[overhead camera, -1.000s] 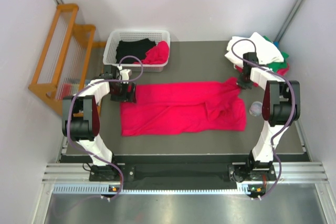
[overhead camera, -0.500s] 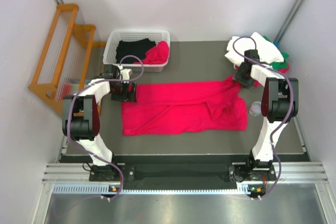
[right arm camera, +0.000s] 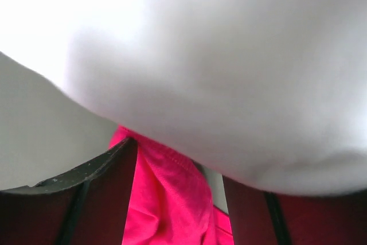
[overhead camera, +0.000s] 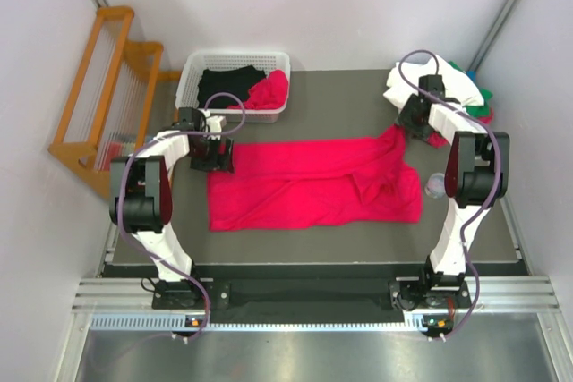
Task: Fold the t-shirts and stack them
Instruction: Fold the tshirt
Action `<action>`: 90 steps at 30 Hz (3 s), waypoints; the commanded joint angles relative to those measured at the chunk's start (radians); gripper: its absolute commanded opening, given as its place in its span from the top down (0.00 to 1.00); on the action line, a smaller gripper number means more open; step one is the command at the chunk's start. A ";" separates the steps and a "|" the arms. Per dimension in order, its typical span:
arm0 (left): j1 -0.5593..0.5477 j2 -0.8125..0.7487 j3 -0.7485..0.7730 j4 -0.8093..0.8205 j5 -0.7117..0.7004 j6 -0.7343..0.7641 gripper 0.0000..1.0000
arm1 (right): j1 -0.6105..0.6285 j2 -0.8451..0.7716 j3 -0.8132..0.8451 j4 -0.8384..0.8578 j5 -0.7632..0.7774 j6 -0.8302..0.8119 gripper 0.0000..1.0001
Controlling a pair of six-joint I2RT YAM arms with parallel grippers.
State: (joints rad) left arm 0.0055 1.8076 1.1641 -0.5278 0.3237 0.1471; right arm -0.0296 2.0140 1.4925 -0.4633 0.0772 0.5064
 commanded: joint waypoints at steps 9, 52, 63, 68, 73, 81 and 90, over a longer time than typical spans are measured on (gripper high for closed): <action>-0.002 0.062 0.054 0.009 0.008 -0.012 0.15 | -0.009 0.066 0.060 0.054 -0.063 -0.015 0.41; -0.002 0.030 0.042 0.000 0.028 -0.020 0.15 | 0.074 0.029 0.017 0.121 -0.074 -0.057 0.50; -0.001 0.030 0.045 -0.003 0.025 -0.020 0.15 | 0.083 0.032 0.017 0.089 -0.033 -0.068 0.78; -0.002 0.018 0.037 -0.001 0.020 -0.017 0.15 | 0.083 -0.018 -0.018 0.091 0.039 -0.062 1.00; -0.002 0.016 0.045 -0.006 0.023 -0.018 0.15 | 0.083 -0.096 -0.063 0.074 0.166 -0.052 1.00; -0.002 0.012 0.066 -0.015 0.037 -0.018 0.14 | 0.057 -0.118 -0.075 0.002 0.295 -0.023 1.00; -0.002 -0.011 0.059 -0.020 0.040 -0.012 0.13 | 0.037 -0.040 0.029 -0.084 0.265 -0.020 0.68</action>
State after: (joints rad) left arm 0.0055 1.8393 1.2091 -0.5381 0.3340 0.1299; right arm 0.0166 1.9469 1.4364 -0.5110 0.3206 0.4843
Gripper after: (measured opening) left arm 0.866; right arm 0.191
